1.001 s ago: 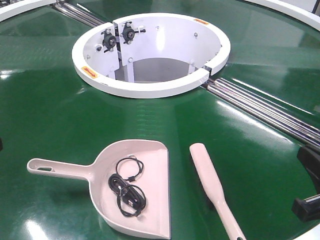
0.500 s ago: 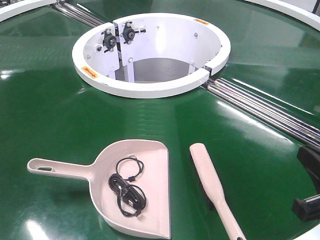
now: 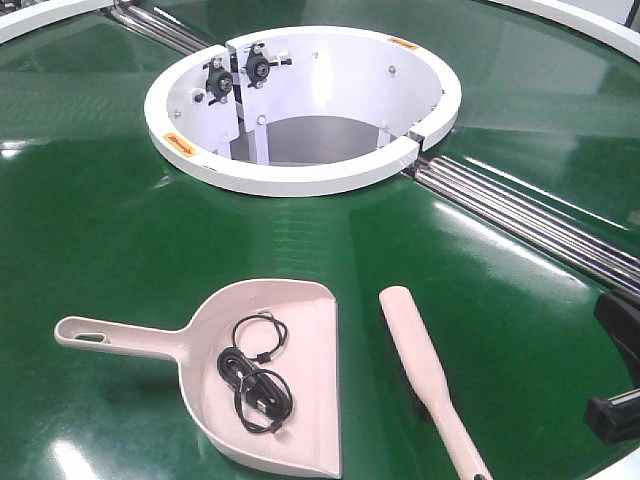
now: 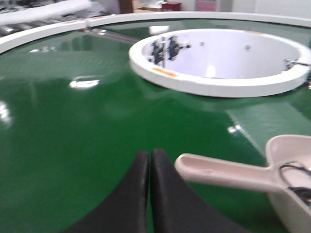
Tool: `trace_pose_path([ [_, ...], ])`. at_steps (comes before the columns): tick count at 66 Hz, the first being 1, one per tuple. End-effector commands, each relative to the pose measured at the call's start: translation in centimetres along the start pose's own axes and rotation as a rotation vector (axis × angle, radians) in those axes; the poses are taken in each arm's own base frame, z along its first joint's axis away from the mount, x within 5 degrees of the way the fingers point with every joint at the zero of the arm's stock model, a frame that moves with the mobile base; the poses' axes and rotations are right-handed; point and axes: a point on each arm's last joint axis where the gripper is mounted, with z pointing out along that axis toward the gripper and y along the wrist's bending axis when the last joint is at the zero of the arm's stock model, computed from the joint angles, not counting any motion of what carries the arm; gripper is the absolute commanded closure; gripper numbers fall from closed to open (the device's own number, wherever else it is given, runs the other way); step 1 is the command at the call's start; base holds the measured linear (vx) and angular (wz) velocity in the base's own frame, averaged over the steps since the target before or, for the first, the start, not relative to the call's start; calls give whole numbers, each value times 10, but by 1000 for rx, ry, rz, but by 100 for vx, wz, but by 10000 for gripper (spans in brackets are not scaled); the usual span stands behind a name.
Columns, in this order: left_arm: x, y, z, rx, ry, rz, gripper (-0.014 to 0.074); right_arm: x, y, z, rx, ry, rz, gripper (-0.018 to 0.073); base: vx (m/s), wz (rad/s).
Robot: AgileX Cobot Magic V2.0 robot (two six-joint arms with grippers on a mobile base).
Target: Clean and inspect green conveyor with broom and dustpan
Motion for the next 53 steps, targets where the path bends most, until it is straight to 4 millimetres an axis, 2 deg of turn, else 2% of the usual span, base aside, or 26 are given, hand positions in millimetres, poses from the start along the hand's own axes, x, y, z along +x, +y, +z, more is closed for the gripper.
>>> trace_pose_path([
  [1, 6, 4, -1, -59, -90, -19, 619, -16, -2, -2, 22, -101, -13, 564, 0, 0],
  [12, 41, 6, 2, -113, -184, -21, 619, -16, -2, -2, 22, -101, -13, 564, 0, 0],
  [53, 39, 6, 2, -115, -174, 1, 619, -16, -2, -2, 19, -93, -13, 565, 0, 0],
])
